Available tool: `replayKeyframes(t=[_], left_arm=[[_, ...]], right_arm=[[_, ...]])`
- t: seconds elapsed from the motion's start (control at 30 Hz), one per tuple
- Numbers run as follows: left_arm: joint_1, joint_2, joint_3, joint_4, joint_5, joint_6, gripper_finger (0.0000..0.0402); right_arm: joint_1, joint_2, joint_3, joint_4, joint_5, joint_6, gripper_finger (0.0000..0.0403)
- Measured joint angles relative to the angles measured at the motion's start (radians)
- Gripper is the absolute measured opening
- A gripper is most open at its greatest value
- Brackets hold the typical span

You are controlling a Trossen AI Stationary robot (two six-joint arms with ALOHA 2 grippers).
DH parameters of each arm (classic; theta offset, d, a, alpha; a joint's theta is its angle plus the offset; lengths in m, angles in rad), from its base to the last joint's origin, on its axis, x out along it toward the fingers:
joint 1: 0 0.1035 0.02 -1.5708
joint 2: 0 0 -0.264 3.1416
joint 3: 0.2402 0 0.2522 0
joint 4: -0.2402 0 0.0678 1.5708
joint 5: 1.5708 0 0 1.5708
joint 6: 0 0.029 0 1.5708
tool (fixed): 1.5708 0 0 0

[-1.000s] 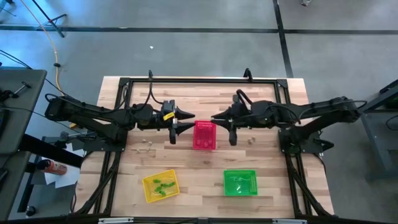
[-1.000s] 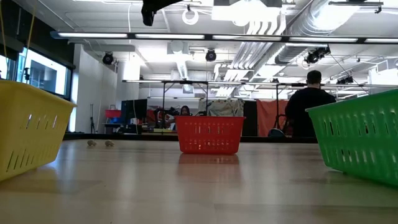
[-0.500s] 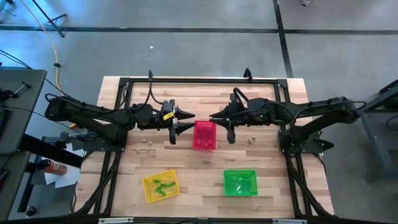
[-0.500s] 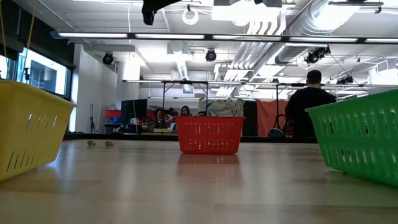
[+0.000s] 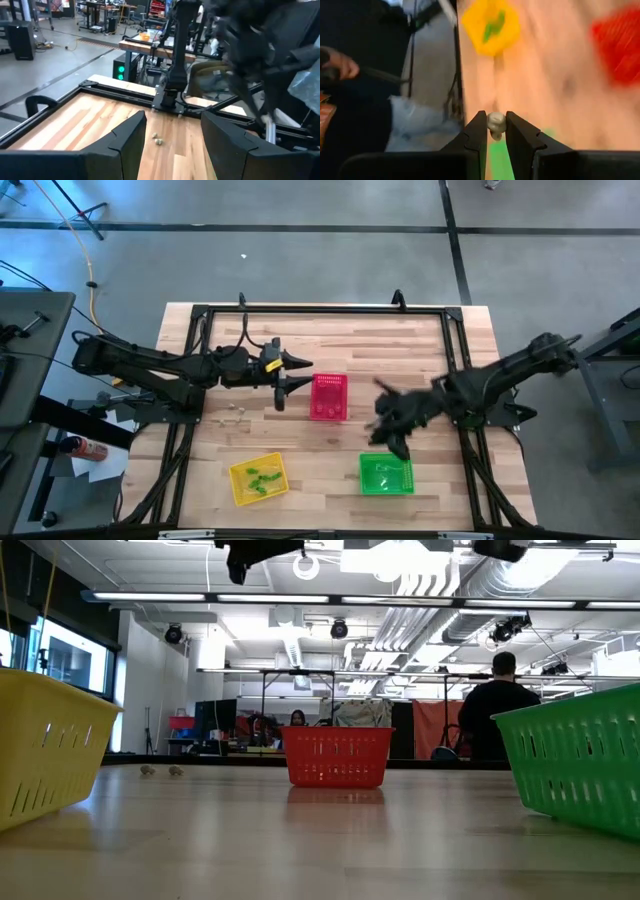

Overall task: Sort Halloween decoration
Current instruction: Put the white skull toy into the green bin

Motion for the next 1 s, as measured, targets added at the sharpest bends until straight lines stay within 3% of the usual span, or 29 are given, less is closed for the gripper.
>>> replayKeyframes(t=[0.23,0.5,0.63,1.0], left_arm=[[0.008,0.000,0.000,-0.025,-0.002,0.000,0.0182],[0.009,0.000,0.000,-0.025,-0.002,0.000,0.0182],[0.009,0.000,0.000,-0.025,-0.002,0.000,0.0182],[0.009,0.000,0.000,-0.025,-0.002,-0.007,0.0182]], right_arm=[[0.187,0.053,-0.181,0.046,-0.002,0.506,0.0050],[0.253,0.176,-0.378,0.315,-0.019,1.016,0.0051],[0.250,0.217,-0.401,0.334,-0.017,1.102,0.0051],[0.239,0.222,-0.398,0.311,-0.009,1.106,0.0059]])
